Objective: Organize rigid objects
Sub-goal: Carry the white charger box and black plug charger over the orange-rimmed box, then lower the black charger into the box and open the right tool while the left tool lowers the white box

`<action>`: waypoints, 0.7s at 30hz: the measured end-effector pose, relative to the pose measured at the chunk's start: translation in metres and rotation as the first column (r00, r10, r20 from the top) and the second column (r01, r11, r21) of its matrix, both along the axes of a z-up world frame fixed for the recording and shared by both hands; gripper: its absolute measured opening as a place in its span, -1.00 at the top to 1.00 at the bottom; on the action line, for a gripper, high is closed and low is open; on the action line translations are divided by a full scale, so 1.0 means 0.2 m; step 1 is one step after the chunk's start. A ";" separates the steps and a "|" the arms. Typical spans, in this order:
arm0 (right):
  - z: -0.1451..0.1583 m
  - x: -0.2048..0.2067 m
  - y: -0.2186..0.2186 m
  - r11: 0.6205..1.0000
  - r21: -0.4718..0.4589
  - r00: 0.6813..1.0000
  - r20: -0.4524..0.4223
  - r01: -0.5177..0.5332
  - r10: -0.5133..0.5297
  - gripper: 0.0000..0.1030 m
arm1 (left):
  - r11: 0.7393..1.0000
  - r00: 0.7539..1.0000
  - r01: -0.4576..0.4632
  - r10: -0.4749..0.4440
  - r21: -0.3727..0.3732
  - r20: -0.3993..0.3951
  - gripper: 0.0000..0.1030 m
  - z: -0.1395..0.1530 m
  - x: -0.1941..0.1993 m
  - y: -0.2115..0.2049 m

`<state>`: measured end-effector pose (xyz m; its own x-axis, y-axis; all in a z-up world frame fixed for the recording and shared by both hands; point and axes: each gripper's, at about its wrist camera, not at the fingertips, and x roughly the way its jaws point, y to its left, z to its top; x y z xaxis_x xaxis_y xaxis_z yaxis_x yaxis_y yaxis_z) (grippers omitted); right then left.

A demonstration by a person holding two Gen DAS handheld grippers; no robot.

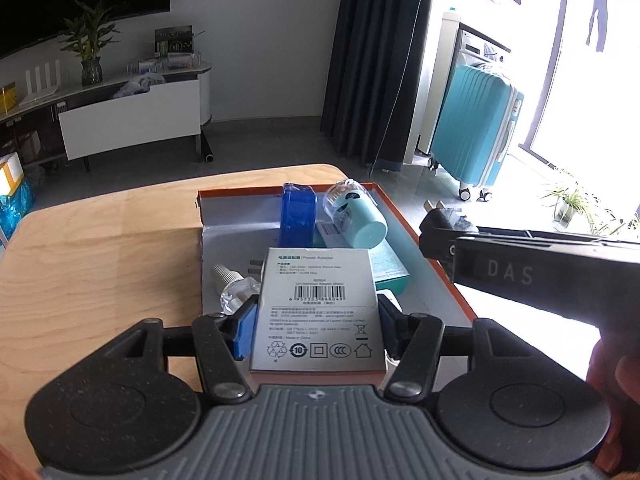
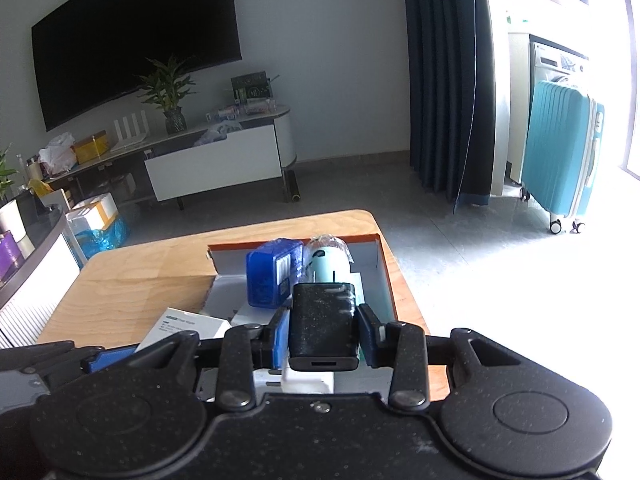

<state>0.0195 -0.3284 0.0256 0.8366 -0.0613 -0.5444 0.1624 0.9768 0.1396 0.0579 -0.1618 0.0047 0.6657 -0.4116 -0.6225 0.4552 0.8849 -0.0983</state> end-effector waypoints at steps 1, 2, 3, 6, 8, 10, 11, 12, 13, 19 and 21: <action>-0.01 0.01 0.00 1.000 0.002 1.000 -0.006 -0.001 0.001 0.15 | 1.000 1.000 0.000 0.000 0.001 -0.004 -0.15 0.00 0.01 0.00; -0.02 0.02 -0.01 1.000 0.004 1.000 -0.011 0.000 0.000 0.15 | 1.000 1.000 -0.003 0.003 0.002 -0.006 -0.15 -0.01 0.01 0.00; -0.02 0.03 -0.01 1.000 0.005 1.000 -0.014 0.001 -0.001 0.15 | 1.000 1.000 -0.002 0.002 0.004 -0.009 -0.15 -0.01 0.02 -0.01; -0.04 0.07 -0.03 1.000 0.009 1.000 -0.029 0.007 -0.006 0.15 | 1.000 1.000 0.000 0.000 0.003 -0.017 -0.15 -0.02 0.04 -0.02; -0.06 0.10 -0.03 1.000 0.005 0.999 -0.038 0.008 -0.008 0.15 | 1.000 1.000 0.000 0.000 0.002 -0.021 -0.15 -0.02 0.06 -0.02; -0.07 0.12 -0.05 1.000 0.006 0.999 -0.041 0.013 -0.012 0.13 | 1.000 1.000 -0.001 0.001 0.003 -0.024 -0.15 -0.02 0.07 -0.03; -0.08 0.13 -0.05 1.000 0.008 0.999 -0.037 0.016 -0.015 0.13 | 1.000 1.000 -0.002 0.002 0.003 -0.027 -0.16 -0.02 0.08 -0.03; -0.09 0.14 -0.06 1.000 0.010 0.999 -0.038 0.020 -0.019 0.12 | 1.000 1.000 -0.003 0.003 0.002 -0.030 -0.15 -0.03 0.08 -0.03; -0.09 0.15 -0.06 1.000 0.016 0.999 -0.040 0.020 -0.020 0.11 | 1.000 0.999 -0.004 0.004 0.002 -0.031 -0.15 -0.03 0.09 -0.03; -0.07 0.10 -0.11 0.999 0.025 0.999 -0.008 0.045 -0.045 0.04 | 1.000 0.999 -0.005 0.005 0.000 -0.046 -0.15 -0.04 0.12 -0.06; -0.06 0.07 -0.12 0.998 0.026 0.998 0.004 0.058 -0.058 -0.05 | 1.000 0.999 -0.002 0.002 0.001 -0.049 -0.15 -0.05 0.13 -0.07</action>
